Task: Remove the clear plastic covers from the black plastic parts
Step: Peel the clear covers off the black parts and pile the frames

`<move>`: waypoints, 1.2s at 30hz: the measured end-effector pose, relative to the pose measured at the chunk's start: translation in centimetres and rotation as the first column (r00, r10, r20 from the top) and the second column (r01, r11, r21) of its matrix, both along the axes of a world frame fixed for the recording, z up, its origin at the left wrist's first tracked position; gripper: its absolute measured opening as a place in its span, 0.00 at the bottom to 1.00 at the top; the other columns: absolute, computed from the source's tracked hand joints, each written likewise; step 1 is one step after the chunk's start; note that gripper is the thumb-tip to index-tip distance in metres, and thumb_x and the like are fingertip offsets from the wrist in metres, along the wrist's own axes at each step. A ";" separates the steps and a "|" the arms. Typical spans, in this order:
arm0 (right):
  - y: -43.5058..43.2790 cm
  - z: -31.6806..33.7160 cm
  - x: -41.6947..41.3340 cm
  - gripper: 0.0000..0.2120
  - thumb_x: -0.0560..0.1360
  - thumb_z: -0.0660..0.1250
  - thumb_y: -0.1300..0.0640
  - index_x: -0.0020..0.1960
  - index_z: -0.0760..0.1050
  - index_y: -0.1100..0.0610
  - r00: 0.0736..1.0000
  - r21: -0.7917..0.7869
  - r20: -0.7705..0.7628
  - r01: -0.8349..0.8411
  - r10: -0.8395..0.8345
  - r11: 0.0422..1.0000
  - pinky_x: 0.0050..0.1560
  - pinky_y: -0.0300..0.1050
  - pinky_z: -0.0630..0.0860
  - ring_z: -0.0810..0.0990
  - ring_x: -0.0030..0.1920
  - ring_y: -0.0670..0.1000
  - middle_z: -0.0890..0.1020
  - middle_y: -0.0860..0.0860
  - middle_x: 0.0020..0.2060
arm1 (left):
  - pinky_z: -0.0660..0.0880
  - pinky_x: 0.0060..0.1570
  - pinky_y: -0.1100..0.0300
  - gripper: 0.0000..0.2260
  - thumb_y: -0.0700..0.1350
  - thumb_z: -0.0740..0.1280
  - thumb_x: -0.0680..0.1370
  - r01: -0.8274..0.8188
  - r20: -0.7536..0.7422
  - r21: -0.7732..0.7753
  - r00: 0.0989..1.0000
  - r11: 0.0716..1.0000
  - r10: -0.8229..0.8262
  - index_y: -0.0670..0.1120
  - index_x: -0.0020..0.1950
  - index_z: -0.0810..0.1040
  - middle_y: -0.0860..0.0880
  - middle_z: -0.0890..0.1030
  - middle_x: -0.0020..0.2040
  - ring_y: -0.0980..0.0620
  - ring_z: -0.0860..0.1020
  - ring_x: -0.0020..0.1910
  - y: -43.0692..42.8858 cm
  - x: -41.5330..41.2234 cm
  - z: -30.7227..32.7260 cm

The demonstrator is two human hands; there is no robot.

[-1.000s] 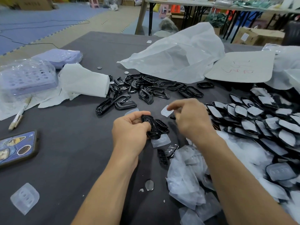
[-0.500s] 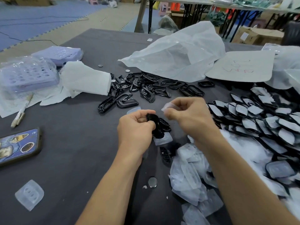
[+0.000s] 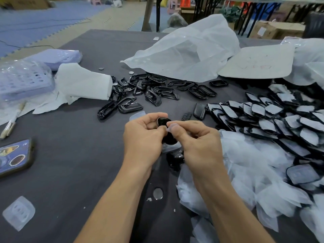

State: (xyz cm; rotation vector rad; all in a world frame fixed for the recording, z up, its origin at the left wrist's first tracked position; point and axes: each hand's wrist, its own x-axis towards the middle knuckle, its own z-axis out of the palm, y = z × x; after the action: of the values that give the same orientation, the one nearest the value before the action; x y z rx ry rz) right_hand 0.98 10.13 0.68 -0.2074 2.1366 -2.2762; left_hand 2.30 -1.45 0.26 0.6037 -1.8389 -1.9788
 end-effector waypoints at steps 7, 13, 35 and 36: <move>0.3 0.8 0.4 0.08 0.68 0.79 0.69 0.38 0.87 0.57 1.000 -0.186 0.021 0.015 -0.011 0.982 0.40 0.36 0.80 0.85 0.36 0.48 0.87 0.54 0.35 | 0.85 0.49 0.45 0.14 0.29 0.74 0.73 0.037 -0.005 0.014 0.999 0.999 -0.037 0.48 0.47 0.87 0.44 0.86 0.36 0.46 0.85 0.38 0.2 0.2 0.2; -0.3 0.2 0.5 0.05 0.68 0.81 0.62 0.38 0.86 0.56 0.994 -0.168 0.094 0.063 -0.048 0.984 0.36 0.41 0.78 0.81 0.31 0.48 0.85 0.55 0.31 | 0.85 0.44 0.52 0.10 0.32 0.73 0.76 0.167 -0.042 0.096 0.986 0.981 -0.164 0.45 0.52 0.85 0.42 0.88 0.40 0.49 0.85 0.36 0.8 0.6 0.5; -0.1 0.0 0.0 0.14 0.69 0.78 0.44 0.33 0.79 0.51 0.907 0.273 -0.079 0.420 -0.415 0.866 0.28 0.40 0.73 0.80 0.28 0.46 0.82 0.45 0.28 | 0.84 0.45 0.56 0.19 0.24 0.63 0.76 0.329 -0.178 0.397 0.943 0.857 -0.280 0.44 0.48 0.88 0.39 0.84 0.46 0.40 0.82 0.46 1.8 0.9 1.1; -0.1 0.0 0.0 0.15 0.70 0.78 0.44 0.33 0.78 0.51 0.909 0.283 -0.077 0.415 -0.410 0.865 0.29 0.39 0.72 0.79 0.28 0.45 0.82 0.46 0.29 | 0.84 0.44 0.57 0.20 0.25 0.62 0.76 0.318 -0.173 0.396 0.947 0.861 -0.271 0.44 0.48 0.88 0.39 0.81 0.44 0.40 0.79 0.45 1.8 0.9 1.1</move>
State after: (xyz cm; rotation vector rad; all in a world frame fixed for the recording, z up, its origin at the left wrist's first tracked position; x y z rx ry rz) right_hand 0.95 10.03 0.66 0.2693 2.7087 -2.0886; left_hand 3.21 0.35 1.33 0.3244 -1.5135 -2.5904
